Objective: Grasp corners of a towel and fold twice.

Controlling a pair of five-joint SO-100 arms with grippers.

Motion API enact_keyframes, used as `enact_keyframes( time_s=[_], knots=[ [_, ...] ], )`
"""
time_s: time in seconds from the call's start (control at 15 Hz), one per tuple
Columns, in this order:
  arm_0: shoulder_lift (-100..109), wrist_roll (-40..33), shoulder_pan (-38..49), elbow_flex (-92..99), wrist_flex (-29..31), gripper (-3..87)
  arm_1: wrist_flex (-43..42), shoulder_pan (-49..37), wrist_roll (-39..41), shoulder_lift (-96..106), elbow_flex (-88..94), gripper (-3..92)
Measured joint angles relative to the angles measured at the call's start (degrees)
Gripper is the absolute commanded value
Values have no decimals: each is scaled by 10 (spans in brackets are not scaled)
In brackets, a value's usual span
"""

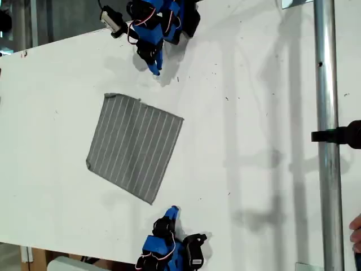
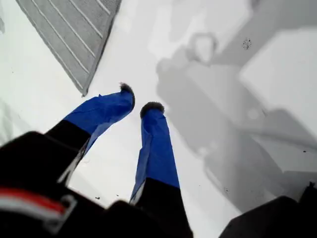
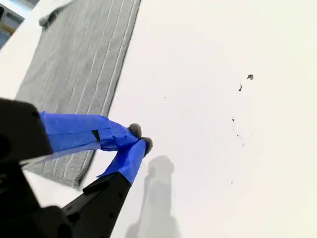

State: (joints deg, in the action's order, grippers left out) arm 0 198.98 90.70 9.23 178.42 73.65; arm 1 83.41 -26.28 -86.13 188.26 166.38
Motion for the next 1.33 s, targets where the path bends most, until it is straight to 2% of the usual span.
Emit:
enact_keyframes(
  time_s=[0.13, 0.33, 0.93, 1.2, 1.27, 1.33],
  knots=[
    [0, -9, 1, 0, 0, -28, 0, 0, 0, 0, 0, 89],
    [0, -75, 4, -3, -10, -28, 0, 0, 0, 0, 0, 89],
    [0, -82, 33, -12, -22, -29, 0, -6, 0, 0, 0, 88],
    [0, -80, 33, -12, -13, -29, 3, -124, -8, 4, 0, 113],
    [0, -80, 33, -12, -13, -29, 3, -105, -10, 4, 0, -2],
    [0, -80, 33, -14, -12, -29, -9, -77, -5, 4, 0, -2]
  ],
)
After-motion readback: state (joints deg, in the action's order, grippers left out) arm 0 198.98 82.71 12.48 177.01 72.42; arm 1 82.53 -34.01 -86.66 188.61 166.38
